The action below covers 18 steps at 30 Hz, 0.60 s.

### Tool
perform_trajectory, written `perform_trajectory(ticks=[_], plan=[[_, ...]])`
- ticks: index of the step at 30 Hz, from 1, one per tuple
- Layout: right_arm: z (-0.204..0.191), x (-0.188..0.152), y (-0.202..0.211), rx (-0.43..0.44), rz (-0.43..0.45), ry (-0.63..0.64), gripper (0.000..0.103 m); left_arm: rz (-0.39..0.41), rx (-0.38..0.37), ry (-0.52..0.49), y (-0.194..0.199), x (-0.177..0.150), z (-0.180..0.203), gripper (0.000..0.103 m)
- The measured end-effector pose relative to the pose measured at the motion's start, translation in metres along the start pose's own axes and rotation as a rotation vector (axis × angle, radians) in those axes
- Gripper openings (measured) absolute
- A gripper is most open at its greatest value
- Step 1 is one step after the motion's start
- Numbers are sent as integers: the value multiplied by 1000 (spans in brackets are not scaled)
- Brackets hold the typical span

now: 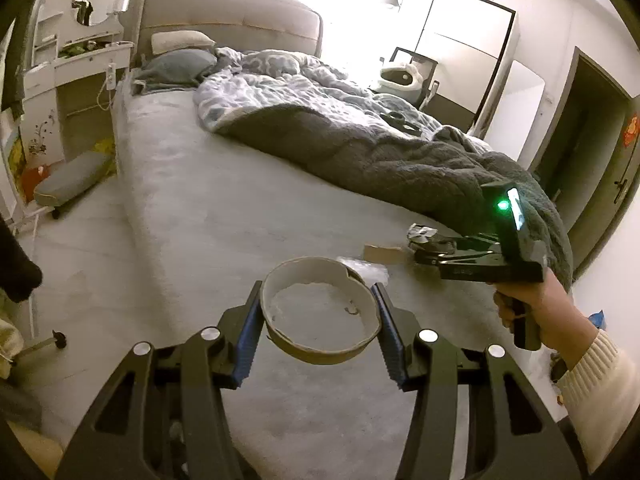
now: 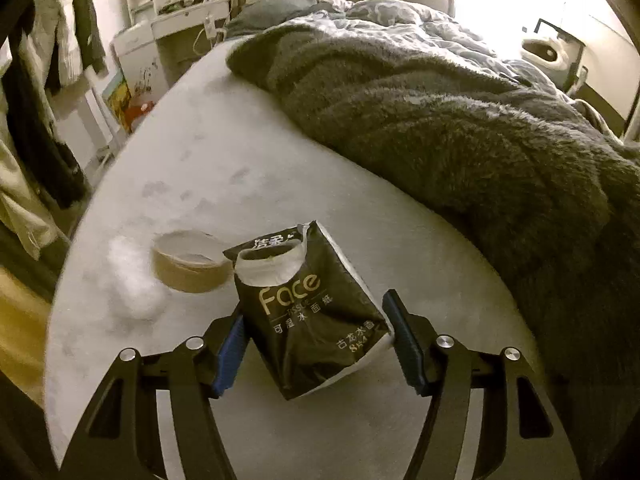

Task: Collect trash
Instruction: 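Carry the tape roll into the bin and open the left tool while the right tool holds the Face pack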

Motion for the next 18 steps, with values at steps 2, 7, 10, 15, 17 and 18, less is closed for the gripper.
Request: perform_trajectory(ticks=[2,7,10,15,17,18], plan=[[-9,-1,9,11,22,-22,65,6,17,-9,5,-2,-6,55],[-22,-4,28,19,67,-90,64,6,32,13,13,-15,-24,55],[-33,-16,39,3,77,-126,64,-26,62,24,15,-32,-38,55],[-57,-33,60,-10,103,-176,64,-60,87,46,23,-61,-58,55],[-73,-41,70,-13,116,-189,64,-64,105,37,29,-71,-63,55],[-80,-44,74,-8,123,-192,64,-68,117,37,32,-76,-65,55]])
Point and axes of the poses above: each gripper's, at about its wrist camera, not at the fingertips, and y roughly against the way its jaws point, z to its right, x to its top, the point moved 3 cm from there along -y, roughly the way its jaws point, and after that the axes turned 14 degrees about x, right-handed, at the moved point
